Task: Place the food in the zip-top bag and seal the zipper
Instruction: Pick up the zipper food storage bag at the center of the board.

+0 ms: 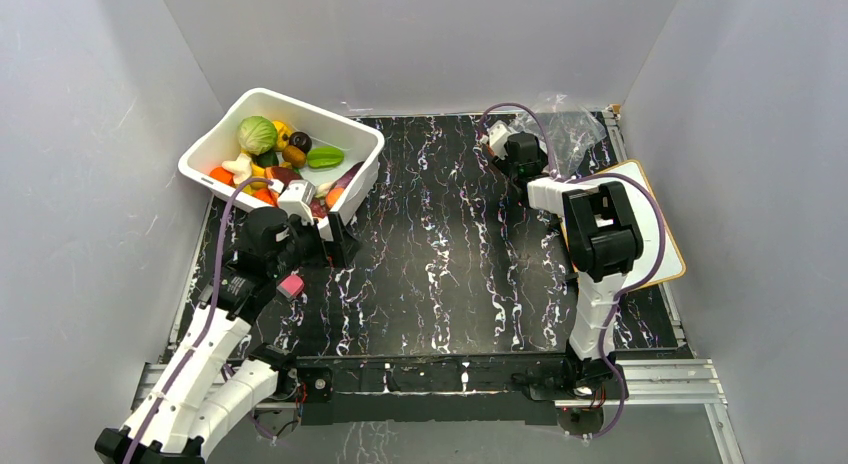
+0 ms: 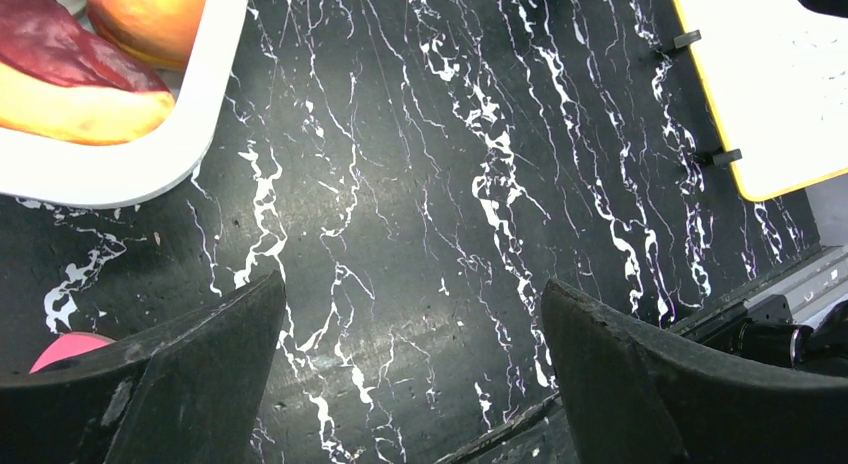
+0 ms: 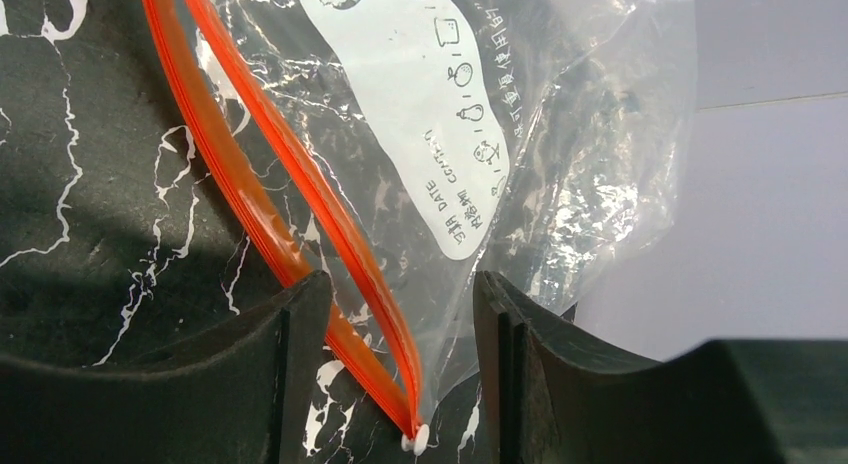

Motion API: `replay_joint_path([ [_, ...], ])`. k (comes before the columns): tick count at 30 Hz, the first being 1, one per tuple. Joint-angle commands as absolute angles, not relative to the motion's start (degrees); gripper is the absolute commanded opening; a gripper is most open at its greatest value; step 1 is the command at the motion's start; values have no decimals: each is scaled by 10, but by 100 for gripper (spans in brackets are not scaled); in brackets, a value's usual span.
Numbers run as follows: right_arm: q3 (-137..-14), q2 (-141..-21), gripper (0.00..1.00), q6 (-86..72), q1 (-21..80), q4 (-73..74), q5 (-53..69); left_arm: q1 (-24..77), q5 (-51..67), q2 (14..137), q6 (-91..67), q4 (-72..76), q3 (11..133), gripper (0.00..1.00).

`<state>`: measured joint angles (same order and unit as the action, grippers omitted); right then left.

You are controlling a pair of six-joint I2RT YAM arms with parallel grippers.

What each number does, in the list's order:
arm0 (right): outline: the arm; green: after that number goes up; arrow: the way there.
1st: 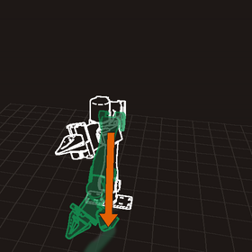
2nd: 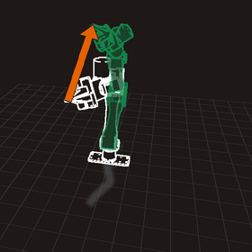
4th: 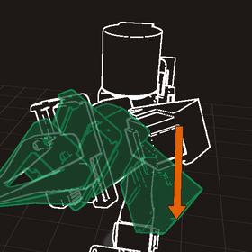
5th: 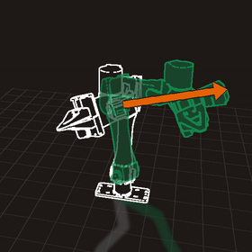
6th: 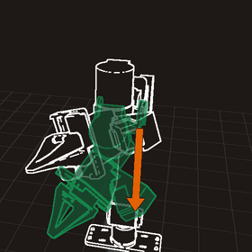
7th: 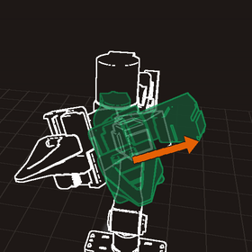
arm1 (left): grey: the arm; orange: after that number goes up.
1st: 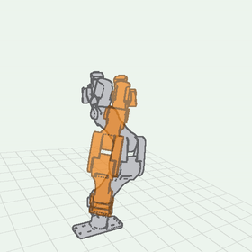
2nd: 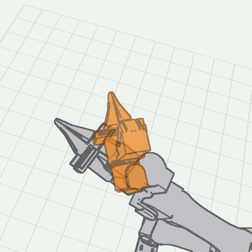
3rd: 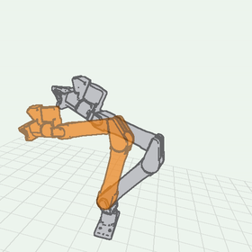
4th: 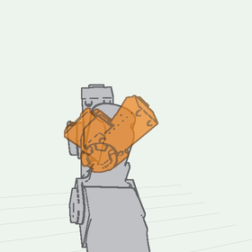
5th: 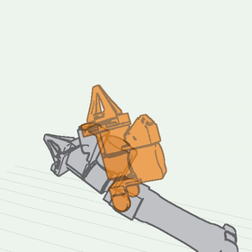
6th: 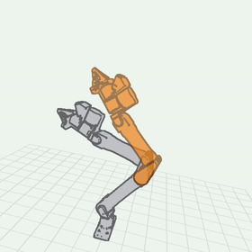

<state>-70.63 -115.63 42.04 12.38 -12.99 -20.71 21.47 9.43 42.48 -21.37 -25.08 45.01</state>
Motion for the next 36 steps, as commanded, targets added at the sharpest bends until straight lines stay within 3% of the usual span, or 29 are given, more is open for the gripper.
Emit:
replay_joint_path([
  [1, -727, -1163, 52, 432, 125, -191, -206, 211, 103, 420, -206, -279, 475, 98],
  [16, -756, -1206, 45, 449, 124, -220, -230, 211, 113, 401, -203, -293, 482, 98],
  [25, -764, -1195, 0, 410, 124, -194, -240, 211, 120, 391, -182, -311, 495, 98],
  [36, -767, -1102, 0, 256, 158, -84, -181, 211, 98, 371, -194, -334, 508, 98],
])
